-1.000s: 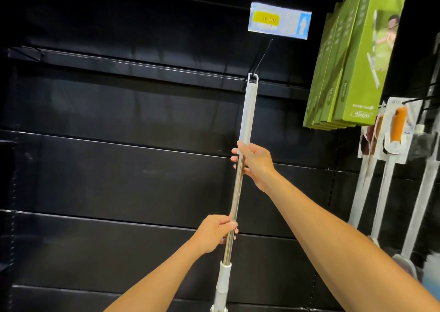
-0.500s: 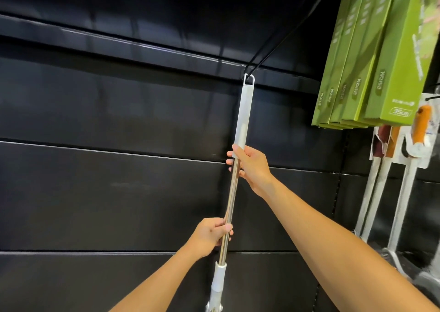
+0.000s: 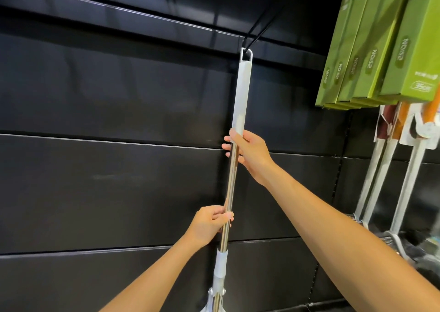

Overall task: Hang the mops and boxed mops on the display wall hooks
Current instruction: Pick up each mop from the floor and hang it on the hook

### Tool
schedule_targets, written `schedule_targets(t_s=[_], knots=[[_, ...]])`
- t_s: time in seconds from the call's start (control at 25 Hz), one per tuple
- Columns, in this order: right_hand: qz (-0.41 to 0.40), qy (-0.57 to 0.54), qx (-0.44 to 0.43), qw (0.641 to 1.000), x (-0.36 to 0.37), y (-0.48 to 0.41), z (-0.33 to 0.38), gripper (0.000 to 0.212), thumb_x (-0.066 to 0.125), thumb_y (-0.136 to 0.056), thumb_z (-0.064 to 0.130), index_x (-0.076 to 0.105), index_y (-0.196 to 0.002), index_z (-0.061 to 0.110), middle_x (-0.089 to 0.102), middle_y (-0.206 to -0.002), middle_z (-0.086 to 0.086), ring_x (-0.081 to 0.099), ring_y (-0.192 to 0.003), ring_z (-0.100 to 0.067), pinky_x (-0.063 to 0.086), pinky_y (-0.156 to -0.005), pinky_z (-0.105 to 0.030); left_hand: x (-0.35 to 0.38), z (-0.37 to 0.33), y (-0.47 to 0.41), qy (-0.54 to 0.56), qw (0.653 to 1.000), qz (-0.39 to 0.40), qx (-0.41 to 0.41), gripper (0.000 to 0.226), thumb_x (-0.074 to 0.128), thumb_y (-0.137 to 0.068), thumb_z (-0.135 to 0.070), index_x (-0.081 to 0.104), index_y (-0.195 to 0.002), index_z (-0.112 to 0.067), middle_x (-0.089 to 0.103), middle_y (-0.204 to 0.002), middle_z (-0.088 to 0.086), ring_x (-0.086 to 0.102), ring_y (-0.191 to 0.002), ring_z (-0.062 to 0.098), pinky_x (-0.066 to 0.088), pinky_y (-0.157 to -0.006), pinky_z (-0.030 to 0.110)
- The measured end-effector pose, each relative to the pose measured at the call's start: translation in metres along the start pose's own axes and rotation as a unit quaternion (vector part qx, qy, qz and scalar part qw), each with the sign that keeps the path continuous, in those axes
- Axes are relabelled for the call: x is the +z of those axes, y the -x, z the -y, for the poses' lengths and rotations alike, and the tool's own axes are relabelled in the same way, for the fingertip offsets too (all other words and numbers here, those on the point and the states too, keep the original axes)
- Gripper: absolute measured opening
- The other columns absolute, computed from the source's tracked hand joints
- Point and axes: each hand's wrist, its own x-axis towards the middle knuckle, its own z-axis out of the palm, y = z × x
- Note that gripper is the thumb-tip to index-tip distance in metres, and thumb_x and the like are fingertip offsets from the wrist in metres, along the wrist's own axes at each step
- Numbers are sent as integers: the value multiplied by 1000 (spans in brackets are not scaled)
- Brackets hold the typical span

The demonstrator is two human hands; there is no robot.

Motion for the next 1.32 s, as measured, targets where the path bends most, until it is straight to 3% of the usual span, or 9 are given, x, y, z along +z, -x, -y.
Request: schedule_targets(t_s=[0.16, 0.28, 0.4, 0.52, 0.6, 0.72, 0.92, 1.08, 1.32], knots=[[2, 100, -25, 995, -13, 23, -25, 38, 73, -95, 34, 63, -130, 24, 70, -120, 2, 70, -108, -14, 61, -94, -35, 7, -3, 13, -59, 998, -31, 1, 14, 69, -93, -45, 72, -102, -35, 75, -93, -13, 70, -91, 4, 59, -97, 43], [4, 204, -38, 978, -36, 71, -73, 50, 75, -93, 34, 57, -139, 23, 62, -128, 8, 64, -115, -10, 53, -95, -24, 11, 2, 42, -114, 993, -12, -15, 54, 69, -96, -45, 48, -146, -43, 60, -136, -13, 64, -117, 3, 52, -107, 33], [23, 306, -23, 952, -65, 133, -123, 55, 73, -94, 38, 53, -144, 24, 54, -140, 9, 53, -129, -8, 44, -104, -23, 19, 15, 81, -207, 978, -17, 1, 78, 69, -96, -48, 26, -160, -39, 41, -159, -12, 48, -141, 10, 44, -117, 38], [36, 383, -6, 923, -103, 202, -162, 56, 69, -96, 43, 49, -145, 27, 48, -147, 10, 44, -137, -9, 40, -111, -26, 36, 32, 120, -404, 913, -51, 32, 89, 70, -94, -49, 22, -165, -25, 23, -172, -2, 24, -158, 21, 31, -126, 43], [42, 418, 8, 907, -133, 251, -180, 56, 68, -96, 43, 48, -145, 25, 47, -149, 8, 41, -140, -14, 41, -113, -31, 56, 37, 145, -508, 856, -58, 74, 91, 73, -90, -52, 30, -163, -18, 26, -171, 6, 25, -159, 30, 34, -124, 51], [51, 453, 40, 889, -178, 324, -197, 57, 66, -98, 43, 46, -147, 22, 44, -152, 4, 38, -143, -19, 40, -114, -35, 105, 45, 185, -557, 824, -5, 105, 89, 72, -88, -58, 39, -159, -17, 36, -167, 10, 35, -154, 35, 40, -119, 56], [46, 480, 111, 869, -267, 453, -213, 59, 63, -95, 45, 48, -145, 18, 48, -144, -3, 45, -137, -26, 39, -111, -36, 230, 57, 263, -537, 825, 144, 102, 83, 47, -85, -69, 51, -152, -20, 53, -156, 7, 52, -143, 35, 51, -105, 58], [33, 494, 189, 848, -339, 559, -209, 59, 60, -98, 48, 44, -148, 20, 45, -146, -3, 44, -136, -26, 42, -110, -40, 338, 58, 316, -538, 791, 255, 143, 83, 39, -83, -73, 58, -146, -22, 59, -151, 3, 60, -137, 30, 55, -100, 54], [-81, 510, 293, 805, -452, 684, -178, 51, 60, -99, 45, 48, -144, 24, 49, -142, -1, 46, -133, -24, 43, -107, -37, 505, 25, 351, -479, 761, 384, 211, 84, 35, -97, -73, 19, -166, -29, 18, -174, -1, 15, -162, 27, 22, -129, 52]])
